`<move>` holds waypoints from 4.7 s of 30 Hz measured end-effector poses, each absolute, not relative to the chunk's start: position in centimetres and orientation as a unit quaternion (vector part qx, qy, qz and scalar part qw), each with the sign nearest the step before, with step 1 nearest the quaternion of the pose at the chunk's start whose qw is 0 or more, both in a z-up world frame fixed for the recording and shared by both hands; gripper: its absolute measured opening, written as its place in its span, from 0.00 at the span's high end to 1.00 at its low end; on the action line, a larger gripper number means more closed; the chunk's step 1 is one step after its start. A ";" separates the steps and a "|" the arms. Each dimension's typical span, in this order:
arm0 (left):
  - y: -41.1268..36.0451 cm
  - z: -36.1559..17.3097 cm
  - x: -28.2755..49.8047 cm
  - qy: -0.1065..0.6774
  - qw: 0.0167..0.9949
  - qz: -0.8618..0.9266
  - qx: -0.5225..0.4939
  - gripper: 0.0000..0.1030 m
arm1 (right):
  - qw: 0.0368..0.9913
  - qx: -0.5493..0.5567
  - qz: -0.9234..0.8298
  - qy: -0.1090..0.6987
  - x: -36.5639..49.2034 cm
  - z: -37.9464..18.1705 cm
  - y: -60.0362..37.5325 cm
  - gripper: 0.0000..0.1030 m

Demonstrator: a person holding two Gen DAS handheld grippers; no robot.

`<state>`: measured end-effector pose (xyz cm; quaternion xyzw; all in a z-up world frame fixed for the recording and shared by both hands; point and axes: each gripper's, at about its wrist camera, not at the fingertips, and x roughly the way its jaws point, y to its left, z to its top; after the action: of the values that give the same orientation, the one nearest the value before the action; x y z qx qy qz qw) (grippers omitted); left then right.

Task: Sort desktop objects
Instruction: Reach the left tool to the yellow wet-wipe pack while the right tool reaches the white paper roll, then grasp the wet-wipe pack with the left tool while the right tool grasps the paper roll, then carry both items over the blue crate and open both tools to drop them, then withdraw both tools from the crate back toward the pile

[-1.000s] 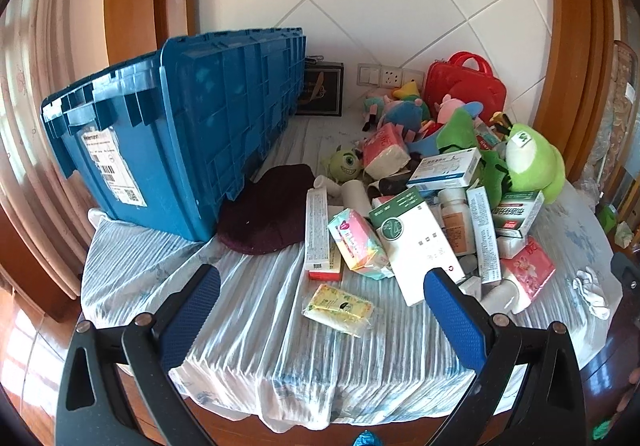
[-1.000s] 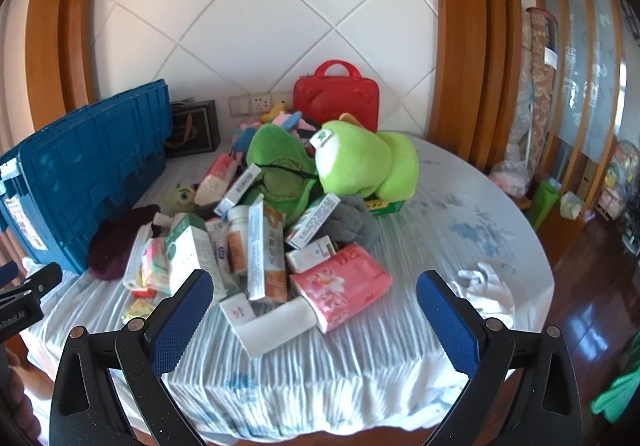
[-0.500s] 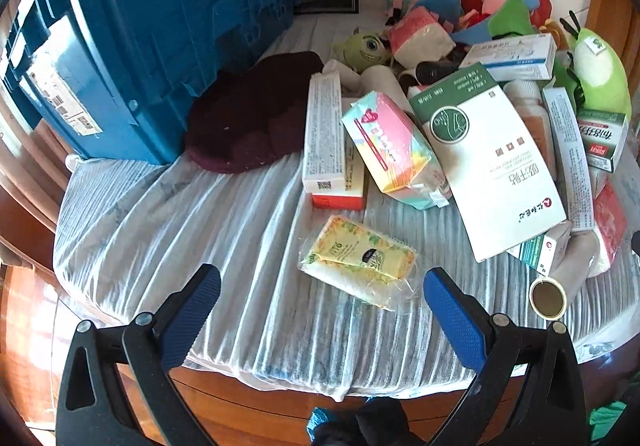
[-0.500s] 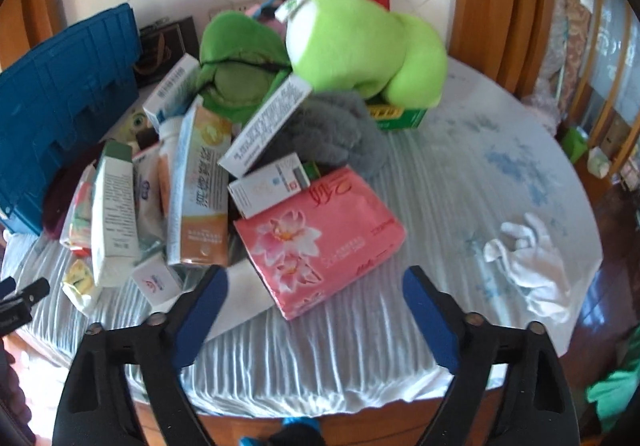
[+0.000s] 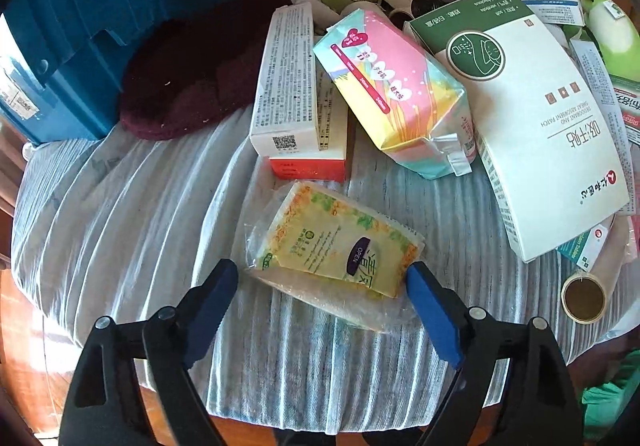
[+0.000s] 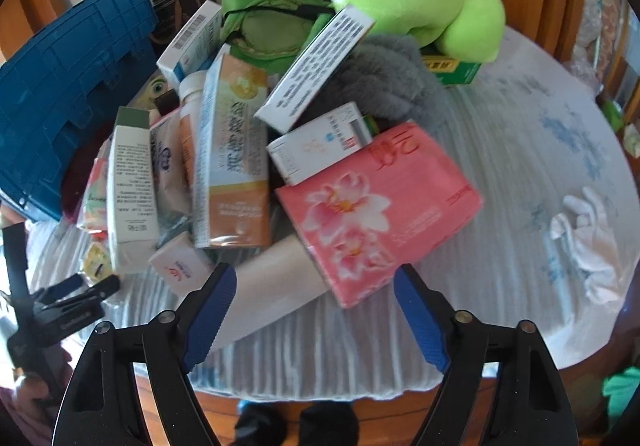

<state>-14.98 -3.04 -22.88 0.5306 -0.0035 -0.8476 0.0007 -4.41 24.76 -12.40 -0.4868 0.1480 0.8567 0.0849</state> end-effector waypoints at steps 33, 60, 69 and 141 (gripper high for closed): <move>-6.0 -18.2 -12.2 -0.107 -0.126 -0.873 0.460 0.56 | 0.200 -0.480 0.822 0.231 -4.3 -13.9 19.9 0.54; -3.4 -4.2 -14.5 -0.062 -0.095 -0.956 0.271 0.56 | 0.107 -0.345 0.924 0.124 -7.7 0.1 18.7 0.56; -5.4 4.1 -16.2 -0.038 -0.019 -0.980 0.193 0.56 | -0.011 -0.259 0.964 0.064 -13.1 8.7 13.7 0.56; -33.0 15.2 -25.3 0.007 -0.120 -0.962 0.244 0.21 | 0.034 -0.318 0.947 0.045 -25.1 18.4 -11.7 0.00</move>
<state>-25.27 -33.00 15.19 0.2444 0.0071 -0.9622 -0.1197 -25.13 -11.65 18.42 -0.3177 0.0449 0.9465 0.0336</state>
